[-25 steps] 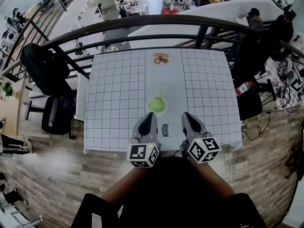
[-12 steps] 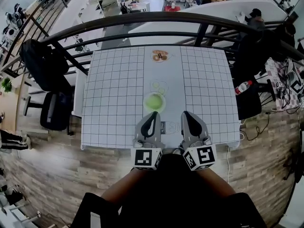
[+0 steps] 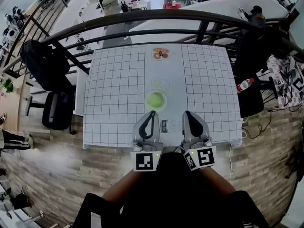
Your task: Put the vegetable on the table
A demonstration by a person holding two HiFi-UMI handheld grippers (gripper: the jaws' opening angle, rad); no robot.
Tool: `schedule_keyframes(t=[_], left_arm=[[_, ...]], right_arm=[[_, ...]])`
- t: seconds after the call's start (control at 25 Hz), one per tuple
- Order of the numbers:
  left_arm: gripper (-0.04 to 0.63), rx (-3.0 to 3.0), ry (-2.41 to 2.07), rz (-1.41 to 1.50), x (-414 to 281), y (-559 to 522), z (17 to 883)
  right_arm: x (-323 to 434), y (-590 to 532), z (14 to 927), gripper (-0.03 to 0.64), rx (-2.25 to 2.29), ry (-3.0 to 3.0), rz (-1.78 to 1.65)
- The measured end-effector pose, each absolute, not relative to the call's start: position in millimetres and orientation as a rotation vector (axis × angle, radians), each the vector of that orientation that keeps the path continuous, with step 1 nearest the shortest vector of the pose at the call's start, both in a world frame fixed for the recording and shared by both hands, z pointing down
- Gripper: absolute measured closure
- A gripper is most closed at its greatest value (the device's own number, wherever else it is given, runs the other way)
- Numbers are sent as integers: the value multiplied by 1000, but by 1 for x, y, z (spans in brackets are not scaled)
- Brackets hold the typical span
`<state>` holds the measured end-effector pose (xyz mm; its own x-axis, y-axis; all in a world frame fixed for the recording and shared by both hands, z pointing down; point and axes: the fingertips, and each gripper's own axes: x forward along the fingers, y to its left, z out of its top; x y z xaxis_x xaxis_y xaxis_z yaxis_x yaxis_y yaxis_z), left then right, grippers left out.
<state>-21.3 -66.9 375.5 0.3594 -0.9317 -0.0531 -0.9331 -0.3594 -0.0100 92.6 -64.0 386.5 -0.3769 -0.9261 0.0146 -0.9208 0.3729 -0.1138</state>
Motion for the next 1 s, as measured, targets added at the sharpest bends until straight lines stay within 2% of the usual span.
schedule_keyframes(t=[1.0], left_arm=[[586,-2593,1794,106,-49,-75,383]], right_arm=[[67,-73,394,620,-1731,2579,-164]])
